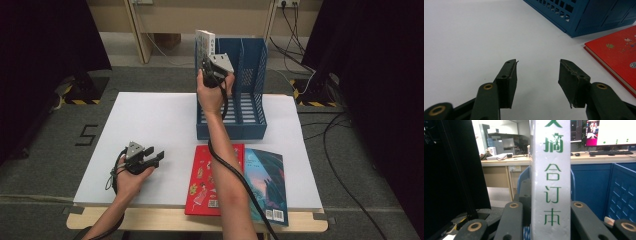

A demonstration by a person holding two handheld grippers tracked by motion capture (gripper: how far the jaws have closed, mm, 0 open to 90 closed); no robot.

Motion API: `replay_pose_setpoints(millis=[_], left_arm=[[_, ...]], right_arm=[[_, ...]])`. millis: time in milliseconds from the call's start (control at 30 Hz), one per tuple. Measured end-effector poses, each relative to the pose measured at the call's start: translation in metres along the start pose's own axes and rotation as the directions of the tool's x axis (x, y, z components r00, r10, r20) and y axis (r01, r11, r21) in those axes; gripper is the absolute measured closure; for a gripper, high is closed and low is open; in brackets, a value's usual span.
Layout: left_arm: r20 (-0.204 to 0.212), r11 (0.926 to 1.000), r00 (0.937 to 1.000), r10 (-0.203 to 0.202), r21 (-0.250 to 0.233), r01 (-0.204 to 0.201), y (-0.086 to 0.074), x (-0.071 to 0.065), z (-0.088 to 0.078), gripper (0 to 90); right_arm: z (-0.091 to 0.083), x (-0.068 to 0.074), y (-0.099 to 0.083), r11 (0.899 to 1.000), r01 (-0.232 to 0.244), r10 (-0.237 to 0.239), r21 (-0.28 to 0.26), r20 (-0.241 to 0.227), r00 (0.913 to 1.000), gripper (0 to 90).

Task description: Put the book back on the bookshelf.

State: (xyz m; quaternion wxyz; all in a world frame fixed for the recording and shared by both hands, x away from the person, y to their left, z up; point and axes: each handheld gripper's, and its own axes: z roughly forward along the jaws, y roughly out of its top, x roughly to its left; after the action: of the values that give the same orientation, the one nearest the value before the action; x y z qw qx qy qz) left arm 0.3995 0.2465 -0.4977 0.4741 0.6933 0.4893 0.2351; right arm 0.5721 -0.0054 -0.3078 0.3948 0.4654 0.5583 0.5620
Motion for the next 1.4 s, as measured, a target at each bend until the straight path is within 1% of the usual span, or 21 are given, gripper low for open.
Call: replay_pose_setpoints(millis=[67,167,200,233,300,333,467,600,633,767,800,833,867,900,1000,1200,1300,1367,1400], left_arm=[[0.001,1.0000,1.0000,0.000,0.001,0.000,0.000,0.000,0.000,48.3],[-0.001,1.0000,1.0000,-0.002,0.001,0.002,0.000,0.001,-0.001,48.4],[-0.001,1.0000,1.0000,-0.006,-0.003,0.006,0.000,0.000,0.000,48.4],[0.000,1.0000,1.0000,-0.005,-0.005,0.005,0.000,0.000,0.000,48.4],[-0.001,1.0000,1.0000,-0.006,-0.005,0.006,0.000,0.001,-0.001,48.4],[0.000,1.0000,1.0000,-0.006,-0.007,0.006,0.000,0.001,-0.001,48.4],[-0.001,0.9999,1.0000,-0.010,-0.008,0.010,-0.001,0.003,-0.001,48.4],[-0.001,0.9999,1.0000,-0.009,-0.008,0.009,0.000,0.003,-0.001,48.5],[-0.001,0.9999,1.0000,-0.009,-0.009,0.009,0.000,0.003,-0.001,48.5],[0.000,0.9999,1.0000,-0.008,-0.010,0.008,-0.001,0.003,-0.002,48.5],[0.000,0.9999,1.0000,-0.008,-0.011,0.008,-0.001,0.003,-0.002,48.5],[0.000,0.9999,1.0000,-0.010,-0.011,0.010,-0.001,0.003,-0.002,48.5],[0.001,0.9999,1.0000,-0.010,-0.011,0.010,-0.001,0.003,-0.002,48.5],[0.001,0.9999,1.0000,-0.010,-0.011,0.010,-0.001,0.003,-0.002,48.5],[0.001,0.9999,0.9999,-0.010,-0.012,0.010,-0.001,0.003,-0.002,48.5],[-0.001,0.9998,0.9999,-0.011,-0.014,0.011,-0.001,0.003,-0.002,48.5],[0.000,0.9998,0.9999,-0.010,-0.015,0.010,-0.001,0.003,-0.002,48.6],[0.000,0.9998,0.9999,-0.010,-0.014,0.010,-0.001,0.003,-0.002,48.6],[0.001,0.9998,1.0000,-0.010,-0.014,0.010,-0.001,0.003,-0.002,48.6]], right_arm=[[0.000,0.001,-0.001,1.000,-0.005,0.005,-0.002,0.002,1.0000,74.6],[0.000,0.001,-0.004,1.000,0.006,-0.006,-0.015,0.003,1.0000,74.6],[0.000,0.001,-0.005,1.000,-0.003,0.003,-0.014,0.003,1.0000,74.5],[0.000,0.001,-0.006,1.000,0.002,-0.002,-0.018,0.004,1.0000,74.5],[0.000,0.001,-0.008,1.000,-0.011,0.011,-0.021,0.005,0.9999,74.5],[0.000,0.000,-0.009,1.000,-0.002,0.002,-0.028,0.006,1.0000,74.5],[0.000,0.000,-0.012,0.999,-0.010,0.010,-0.031,0.007,0.9999,74.5],[0.000,0.000,-0.013,0.999,-0.007,0.007,-0.033,0.007,0.9999,74.4],[0.000,-0.001,-0.014,0.999,-0.006,0.007,-0.041,0.005,1.0000,74.4],[0.000,-0.001,-0.017,0.999,-0.022,0.022,-0.038,0.001,0.9998,74.4],[0.000,-0.002,-0.018,0.999,-0.012,0.013,-0.041,0.003,0.9999,74.4],[0.000,-0.001,-0.018,0.999,-0.014,0.014,-0.039,0.000,0.9999,74.4],[0.000,0.000,-0.019,0.999,-0.026,0.026,-0.040,0.001,0.9997,74.4],[0.000,0.000,-0.019,0.999,-0.016,0.016,-0.043,0.002,0.9999,74.4],[0.000,0.000,-0.020,0.999,-0.008,0.008,-0.047,0.000,1.0000,74.3],[0.000,0.001,-0.022,0.999,-0.009,0.009,-0.048,0.003,1.0000,74.3],[0.000,0.002,-0.022,0.998,-0.022,0.022,-0.052,0.001,0.9998,74.3],[0.000,0.000,-0.023,0.999,-0.010,0.009,-0.051,-0.001,1.0000,74.3],[0.000,0.000,-0.024,0.999,-0.011,0.011,-0.052,0.001,0.9999,74.3]])
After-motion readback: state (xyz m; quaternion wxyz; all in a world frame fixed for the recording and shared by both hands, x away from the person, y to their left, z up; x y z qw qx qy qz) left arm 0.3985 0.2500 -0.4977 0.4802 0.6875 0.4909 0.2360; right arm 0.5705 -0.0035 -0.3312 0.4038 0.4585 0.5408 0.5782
